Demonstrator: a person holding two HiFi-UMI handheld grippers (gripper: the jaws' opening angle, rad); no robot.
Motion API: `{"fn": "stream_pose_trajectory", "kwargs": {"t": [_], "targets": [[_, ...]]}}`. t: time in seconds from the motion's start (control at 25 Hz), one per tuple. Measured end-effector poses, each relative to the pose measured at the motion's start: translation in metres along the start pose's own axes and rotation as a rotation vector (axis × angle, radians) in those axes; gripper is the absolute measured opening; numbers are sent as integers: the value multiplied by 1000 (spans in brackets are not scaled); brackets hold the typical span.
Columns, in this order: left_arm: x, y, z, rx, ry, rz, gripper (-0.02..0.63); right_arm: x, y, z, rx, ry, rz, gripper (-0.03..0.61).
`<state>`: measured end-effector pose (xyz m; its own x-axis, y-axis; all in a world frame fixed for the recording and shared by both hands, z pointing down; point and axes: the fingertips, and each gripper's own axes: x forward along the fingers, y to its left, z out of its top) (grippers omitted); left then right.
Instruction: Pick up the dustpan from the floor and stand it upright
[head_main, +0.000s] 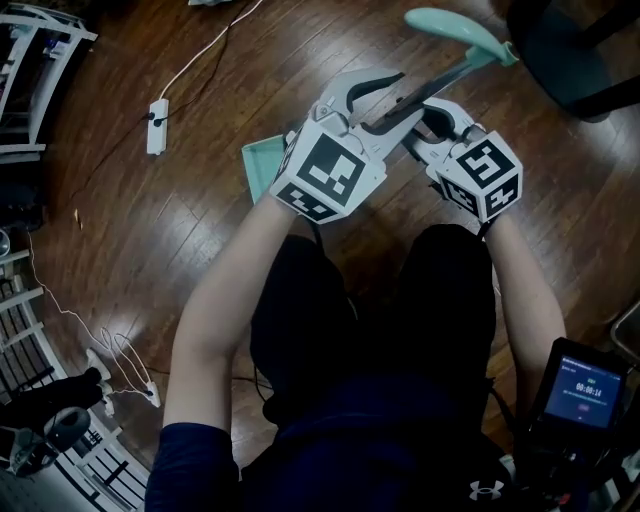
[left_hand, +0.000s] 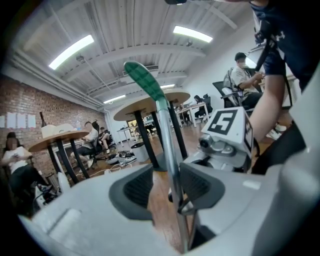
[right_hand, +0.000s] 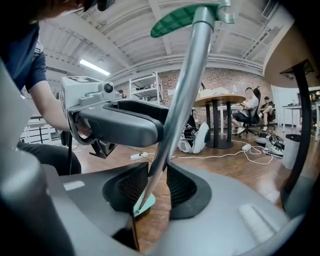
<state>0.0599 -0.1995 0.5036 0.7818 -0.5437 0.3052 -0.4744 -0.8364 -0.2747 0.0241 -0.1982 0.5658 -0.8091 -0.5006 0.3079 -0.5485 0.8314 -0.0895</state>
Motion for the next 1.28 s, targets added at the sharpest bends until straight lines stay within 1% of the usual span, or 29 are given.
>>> {"fn": "stream_pose_trajectory", "kwargs": {"t": [0.12,0.24,0.36,0.44,0.48,0.56,0.68,0.76,0.84,0.92,1.0,1.08,1.16,1.28], "targets": [[-30,4,3,-13,-20,27,170,-1,10,5,-11,-11,17,118],[-59,16,-10,-75,-15,41,170,1,19,13,-26,-15,30,117],[-83,31,-39,-127,39,47,170,7,27,22,-37,-11,33,115],[-98,41,-61,-154,82,79,170,8,33,26,-45,-4,33,115],[-106,50,-69,-173,97,111,170,9,34,28,-48,2,31,115],[-127,73,-81,-225,104,200,169,12,36,32,-50,16,22,115],[-167,113,-90,-283,84,356,155,18,36,39,-61,30,4,114],[-194,136,-95,-319,66,446,140,23,33,41,-72,33,-16,115],[-215,154,-102,-345,52,511,133,28,25,42,-67,33,-39,111],[-228,165,-109,-357,47,546,132,29,14,45,-64,29,-64,104],[-230,163,-115,-363,53,545,130,25,6,49,-70,24,-89,97],[-220,151,-118,-367,62,514,130,20,0,49,-77,26,-111,89],[-201,134,-114,-355,64,459,130,16,-6,47,-80,30,-129,86],[-166,112,-98,-314,52,361,130,15,-13,46,-80,32,-142,84]]}}
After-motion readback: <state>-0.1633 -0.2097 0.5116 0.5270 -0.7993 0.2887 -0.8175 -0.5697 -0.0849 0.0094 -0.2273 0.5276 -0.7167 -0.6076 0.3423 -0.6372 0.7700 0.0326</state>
